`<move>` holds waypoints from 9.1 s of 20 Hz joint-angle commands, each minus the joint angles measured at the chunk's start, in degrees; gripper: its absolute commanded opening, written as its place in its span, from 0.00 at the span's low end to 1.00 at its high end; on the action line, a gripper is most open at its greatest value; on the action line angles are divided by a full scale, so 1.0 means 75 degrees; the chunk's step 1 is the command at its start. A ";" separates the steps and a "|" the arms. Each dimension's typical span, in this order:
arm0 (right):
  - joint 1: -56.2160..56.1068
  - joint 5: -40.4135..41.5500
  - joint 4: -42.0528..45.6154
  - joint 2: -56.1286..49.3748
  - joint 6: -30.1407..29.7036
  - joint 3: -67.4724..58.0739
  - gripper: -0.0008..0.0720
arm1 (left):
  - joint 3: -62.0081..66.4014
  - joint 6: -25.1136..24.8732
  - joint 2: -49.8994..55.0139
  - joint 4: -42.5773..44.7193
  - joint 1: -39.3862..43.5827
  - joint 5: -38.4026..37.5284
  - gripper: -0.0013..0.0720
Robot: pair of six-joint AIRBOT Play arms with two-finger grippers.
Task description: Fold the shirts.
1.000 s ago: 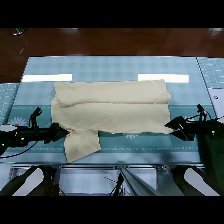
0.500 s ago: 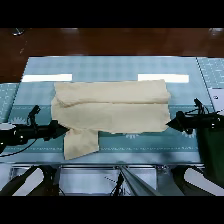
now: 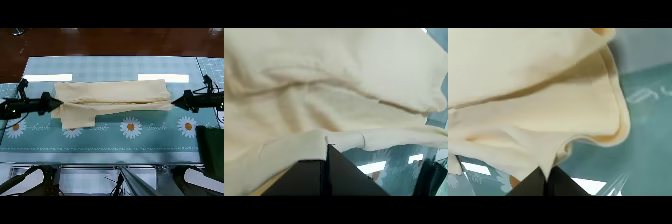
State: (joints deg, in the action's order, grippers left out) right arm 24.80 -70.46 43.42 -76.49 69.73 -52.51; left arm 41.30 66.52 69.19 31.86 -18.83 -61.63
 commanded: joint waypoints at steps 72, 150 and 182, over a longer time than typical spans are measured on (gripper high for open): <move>-0.1527 -0.1623 0.1652 0.4841 0.1702 -0.0641 0.03 | 0.6388 0.0833 0.5082 -0.1207 0.8344 0.0737 0.06; -0.4503 -0.0420 0.0813 -0.0248 0.1734 -0.3165 0.03 | -0.2658 0.1769 -0.4599 0.1064 0.2326 0.1932 0.06; 0.6583 -0.4733 0.5569 0.4479 0.3751 -0.2888 0.04 | -0.2658 0.1769 -0.4599 0.1061 0.2326 0.2229 0.06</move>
State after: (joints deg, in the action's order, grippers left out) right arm 71.57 -105.89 79.24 -46.92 96.95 -78.00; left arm 21.39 79.79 34.74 39.81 -1.43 -45.34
